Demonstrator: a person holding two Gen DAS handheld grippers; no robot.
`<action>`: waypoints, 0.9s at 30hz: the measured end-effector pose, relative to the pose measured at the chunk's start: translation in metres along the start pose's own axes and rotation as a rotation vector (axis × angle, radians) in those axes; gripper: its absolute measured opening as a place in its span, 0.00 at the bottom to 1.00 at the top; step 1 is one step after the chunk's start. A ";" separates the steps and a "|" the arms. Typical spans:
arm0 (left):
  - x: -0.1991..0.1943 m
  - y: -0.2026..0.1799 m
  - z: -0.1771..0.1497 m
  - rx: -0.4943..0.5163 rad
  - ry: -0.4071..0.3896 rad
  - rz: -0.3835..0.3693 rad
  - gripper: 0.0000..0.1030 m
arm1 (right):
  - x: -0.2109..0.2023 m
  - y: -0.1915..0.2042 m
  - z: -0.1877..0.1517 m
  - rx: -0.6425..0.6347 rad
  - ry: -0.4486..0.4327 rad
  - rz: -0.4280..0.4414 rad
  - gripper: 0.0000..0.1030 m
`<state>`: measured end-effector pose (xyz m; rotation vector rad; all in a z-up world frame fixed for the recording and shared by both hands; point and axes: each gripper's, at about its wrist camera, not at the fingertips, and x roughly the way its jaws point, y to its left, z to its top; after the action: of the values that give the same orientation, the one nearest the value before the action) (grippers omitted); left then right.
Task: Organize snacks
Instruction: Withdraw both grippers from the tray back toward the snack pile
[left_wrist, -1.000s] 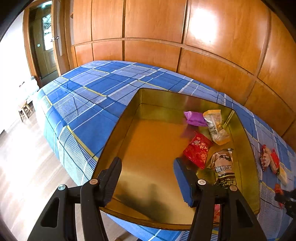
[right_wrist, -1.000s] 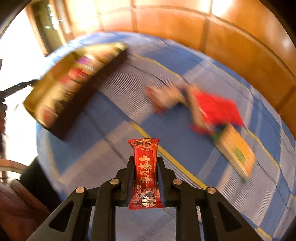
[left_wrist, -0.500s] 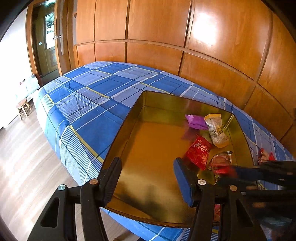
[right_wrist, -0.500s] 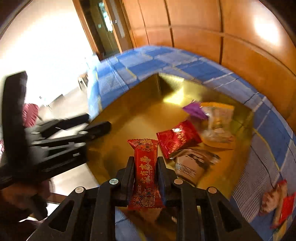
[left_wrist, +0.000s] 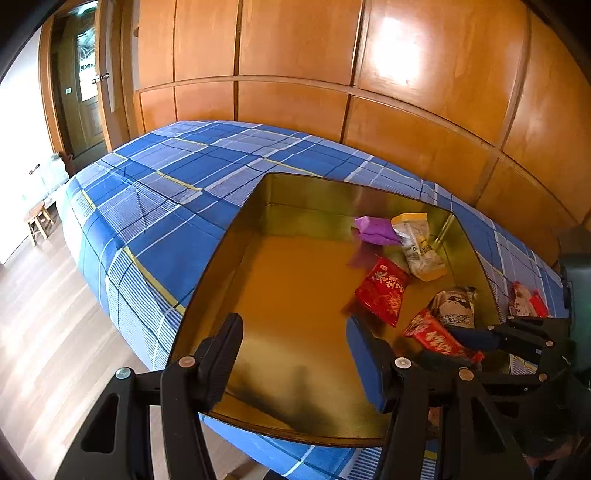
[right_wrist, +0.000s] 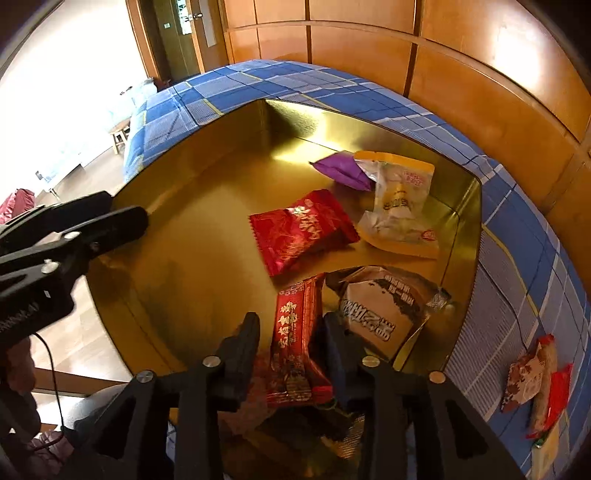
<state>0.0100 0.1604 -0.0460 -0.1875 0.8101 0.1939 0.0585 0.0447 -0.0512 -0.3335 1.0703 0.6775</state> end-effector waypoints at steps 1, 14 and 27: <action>-0.001 -0.001 0.000 0.003 0.000 0.000 0.57 | -0.002 0.002 -0.004 0.000 -0.003 -0.001 0.36; -0.005 -0.008 -0.002 0.025 -0.005 -0.001 0.58 | -0.033 -0.009 -0.016 0.072 -0.091 0.011 0.36; -0.007 -0.027 -0.005 0.069 -0.002 -0.011 0.58 | -0.065 -0.031 -0.030 0.138 -0.169 0.002 0.36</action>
<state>0.0083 0.1325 -0.0413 -0.1269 0.8123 0.1555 0.0381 -0.0176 -0.0090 -0.1532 0.9501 0.6187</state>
